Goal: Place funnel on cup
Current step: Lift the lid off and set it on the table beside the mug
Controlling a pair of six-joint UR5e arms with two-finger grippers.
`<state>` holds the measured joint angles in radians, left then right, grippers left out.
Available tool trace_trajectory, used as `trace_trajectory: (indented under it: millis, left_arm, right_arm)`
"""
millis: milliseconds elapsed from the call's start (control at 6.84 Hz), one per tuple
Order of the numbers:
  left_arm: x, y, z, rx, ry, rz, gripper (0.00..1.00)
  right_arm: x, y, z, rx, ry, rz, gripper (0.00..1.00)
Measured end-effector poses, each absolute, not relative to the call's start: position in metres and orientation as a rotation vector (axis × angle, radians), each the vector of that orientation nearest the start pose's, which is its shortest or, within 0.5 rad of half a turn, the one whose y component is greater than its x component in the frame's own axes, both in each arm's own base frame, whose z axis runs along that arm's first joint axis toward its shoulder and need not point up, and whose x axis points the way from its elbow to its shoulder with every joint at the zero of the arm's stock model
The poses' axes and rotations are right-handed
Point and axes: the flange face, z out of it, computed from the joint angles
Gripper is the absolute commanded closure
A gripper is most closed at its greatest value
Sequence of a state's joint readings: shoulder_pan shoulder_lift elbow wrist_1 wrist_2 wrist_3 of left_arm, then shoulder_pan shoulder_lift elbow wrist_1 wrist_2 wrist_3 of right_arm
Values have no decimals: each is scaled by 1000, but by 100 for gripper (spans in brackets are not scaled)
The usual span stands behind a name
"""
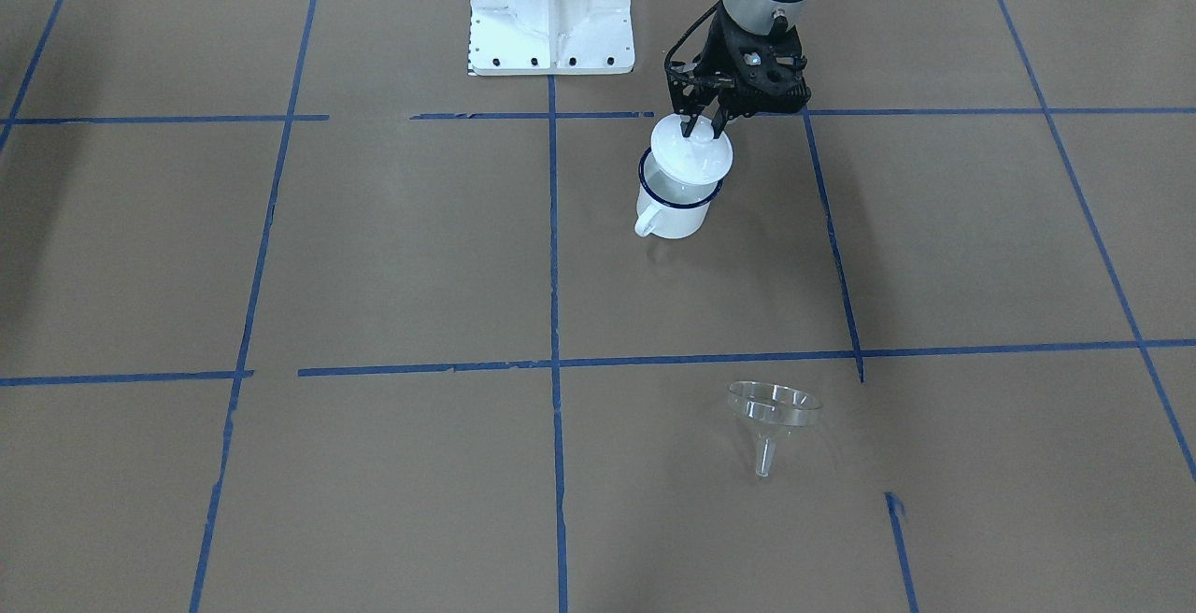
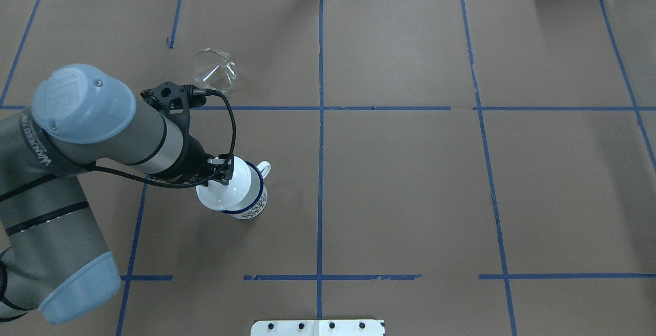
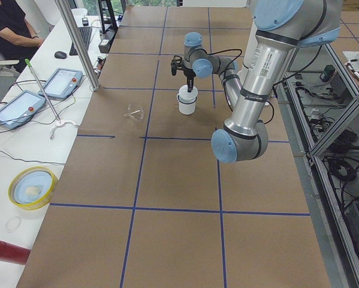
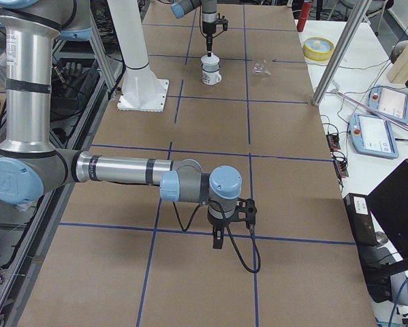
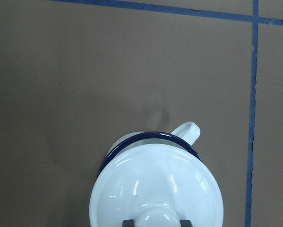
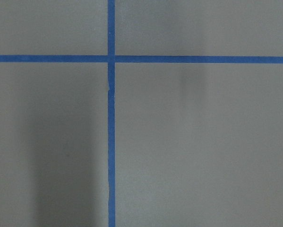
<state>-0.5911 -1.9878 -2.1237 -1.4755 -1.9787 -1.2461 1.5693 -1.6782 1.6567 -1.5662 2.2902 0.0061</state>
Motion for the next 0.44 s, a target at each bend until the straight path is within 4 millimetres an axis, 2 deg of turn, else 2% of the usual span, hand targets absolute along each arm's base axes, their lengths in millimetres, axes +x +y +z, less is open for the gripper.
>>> trace_trajectory:
  millis: [146, 292, 438]
  left_arm:
    - [369, -377, 205, 54, 933, -84, 100]
    - [359, -381, 210, 62, 919, -91, 100]
    - [357, -384, 226, 70, 891, -88, 100]
  right_arm:
    - [67, -445, 670, -19, -719, 10, 0]
    - [67, -445, 670, -19, -719, 10, 0]
    - [67, -445, 670, -19, -719, 11, 0]
